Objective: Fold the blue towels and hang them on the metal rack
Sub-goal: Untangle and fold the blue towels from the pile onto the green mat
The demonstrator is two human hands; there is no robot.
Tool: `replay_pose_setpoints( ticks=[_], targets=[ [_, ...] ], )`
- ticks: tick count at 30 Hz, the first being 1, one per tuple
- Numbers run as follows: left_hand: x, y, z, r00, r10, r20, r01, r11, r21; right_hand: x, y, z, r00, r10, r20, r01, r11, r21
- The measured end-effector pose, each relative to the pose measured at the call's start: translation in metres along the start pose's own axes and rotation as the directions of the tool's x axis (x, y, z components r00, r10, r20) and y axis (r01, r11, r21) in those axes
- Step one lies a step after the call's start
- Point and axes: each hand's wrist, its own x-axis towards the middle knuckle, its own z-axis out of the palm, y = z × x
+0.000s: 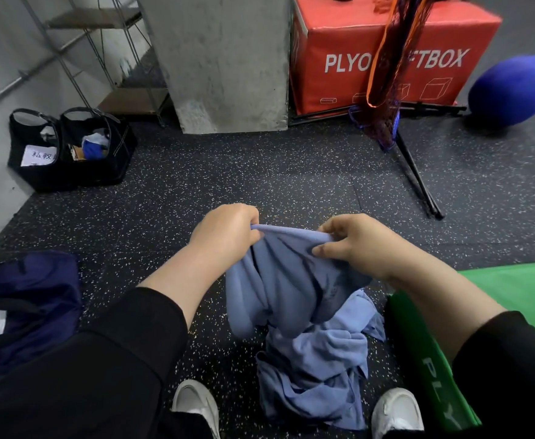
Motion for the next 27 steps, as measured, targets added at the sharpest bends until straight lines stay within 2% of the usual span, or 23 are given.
replay_pose_setpoints(
  ticks=[2, 6, 9, 11, 13, 15, 17, 22, 27],
  targets=[
    [0.000, -0.002, 0.000, 1.000, -0.008, -0.016, 0.008, 1.000, -0.001, 0.001, 0.001, -0.003, 0.999, 0.050, 0.008, -0.050, 0.999, -0.006],
    [0.000, -0.004, -0.001, 0.999, -0.031, -0.041, 0.030, 0.999, -0.011, 0.000, 0.001, -0.010, 0.994, 0.111, -0.014, -0.112, 0.981, -0.161],
    [0.000, -0.003, -0.002, 0.998, -0.052, -0.026, 0.051, 0.998, -0.034, -0.002, 0.003, -0.012, 0.995, 0.076, -0.063, -0.084, 0.989, -0.122],
    [-0.001, -0.001, -0.002, 0.998, -0.064, -0.005, 0.062, 0.989, -0.136, -0.002, 0.004, -0.012, 0.995, 0.064, -0.078, -0.066, 0.998, -0.024],
    [-0.004, 0.004, -0.002, 0.998, -0.061, 0.013, 0.062, 0.956, -0.288, -0.003, 0.003, -0.010, 0.995, 0.086, -0.040, -0.076, 0.978, 0.194],
    [-0.010, 0.009, -0.003, 0.996, -0.047, 0.072, 0.072, 0.911, -0.405, -0.003, -0.001, -0.007, 0.993, 0.118, 0.027, -0.118, 0.892, 0.435],
    [-0.015, 0.014, -0.005, 0.992, -0.029, 0.122, 0.085, 0.873, -0.480, -0.004, -0.003, -0.004, 0.989, 0.138, 0.054, -0.145, 0.820, 0.553],
    [-0.022, 0.028, -0.010, 0.996, -0.008, 0.085, 0.053, 0.832, -0.553, 0.000, -0.004, 0.000, 0.982, 0.185, 0.043, -0.166, 0.729, 0.664],
    [-0.022, 0.037, -0.006, 0.998, 0.058, -0.027, -0.064, 0.931, -0.360, 0.002, -0.002, 0.002, 0.968, 0.247, 0.042, -0.218, 0.747, 0.628]
  ],
)
